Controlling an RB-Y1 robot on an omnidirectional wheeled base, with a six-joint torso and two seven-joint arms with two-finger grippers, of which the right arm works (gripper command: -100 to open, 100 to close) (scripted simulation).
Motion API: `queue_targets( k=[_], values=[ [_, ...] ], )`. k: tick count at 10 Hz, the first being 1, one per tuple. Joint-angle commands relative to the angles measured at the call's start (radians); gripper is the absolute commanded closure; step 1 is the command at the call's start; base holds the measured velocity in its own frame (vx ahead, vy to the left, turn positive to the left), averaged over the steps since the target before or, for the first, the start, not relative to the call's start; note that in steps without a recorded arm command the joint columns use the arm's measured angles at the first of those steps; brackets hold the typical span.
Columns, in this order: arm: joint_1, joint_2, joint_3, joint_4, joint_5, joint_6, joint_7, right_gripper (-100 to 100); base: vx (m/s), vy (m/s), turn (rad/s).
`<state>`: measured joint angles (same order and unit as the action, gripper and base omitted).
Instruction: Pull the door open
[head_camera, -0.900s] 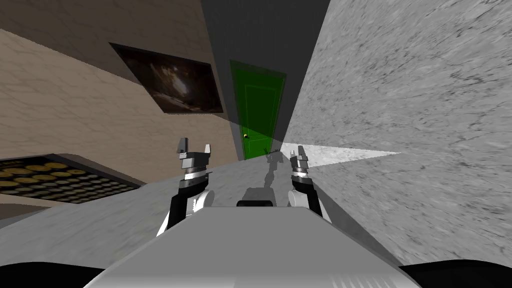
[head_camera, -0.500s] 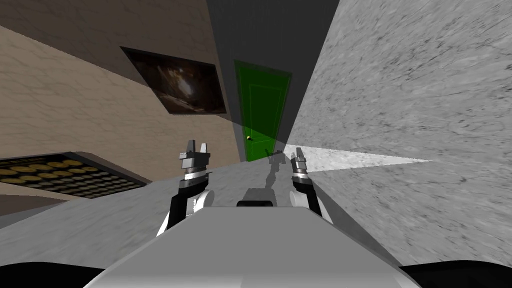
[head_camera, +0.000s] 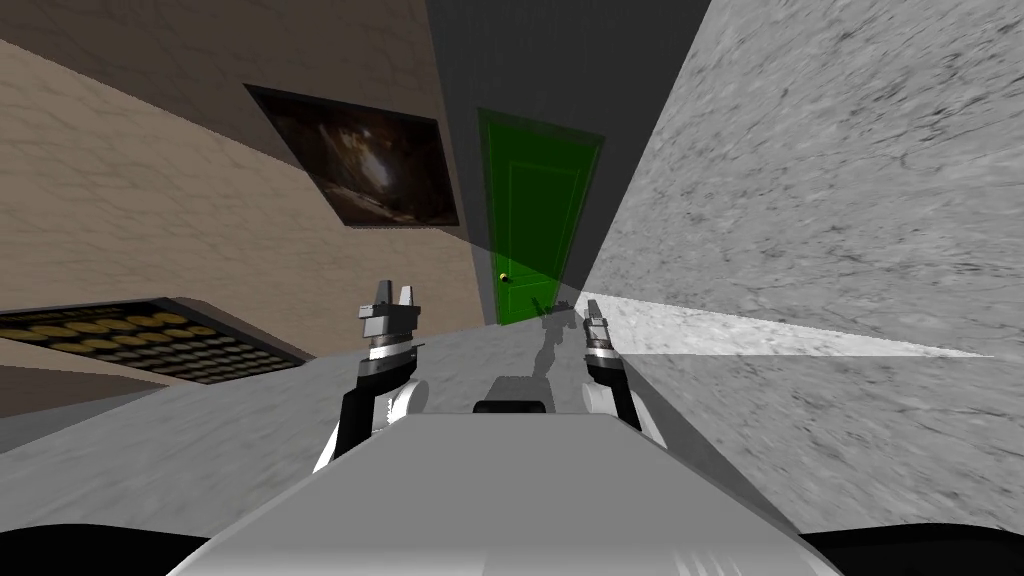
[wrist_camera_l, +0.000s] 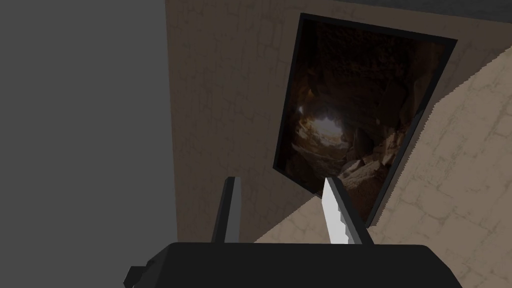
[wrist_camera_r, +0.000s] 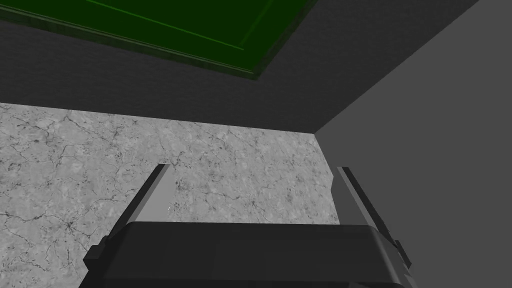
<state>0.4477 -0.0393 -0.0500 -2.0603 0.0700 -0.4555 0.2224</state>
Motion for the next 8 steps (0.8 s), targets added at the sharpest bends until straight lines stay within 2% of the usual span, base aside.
queue_targets(
  k=[1, 3, 8],
  values=[
    [-0.002, -0.010, -0.017, 0.029, 0.013, -0.016, 0.025, -100, 0.126, 0.058, 0.092],
    [-0.014, -0.019, -0.043, 0.077, 0.037, -0.035, 0.065, -100, 0.129, 0.062, 0.094],
    [-0.034, -0.033, -0.089, 0.164, 0.078, -0.068, 0.136, -100, 0.113, 0.032, 0.090]
  ],
)
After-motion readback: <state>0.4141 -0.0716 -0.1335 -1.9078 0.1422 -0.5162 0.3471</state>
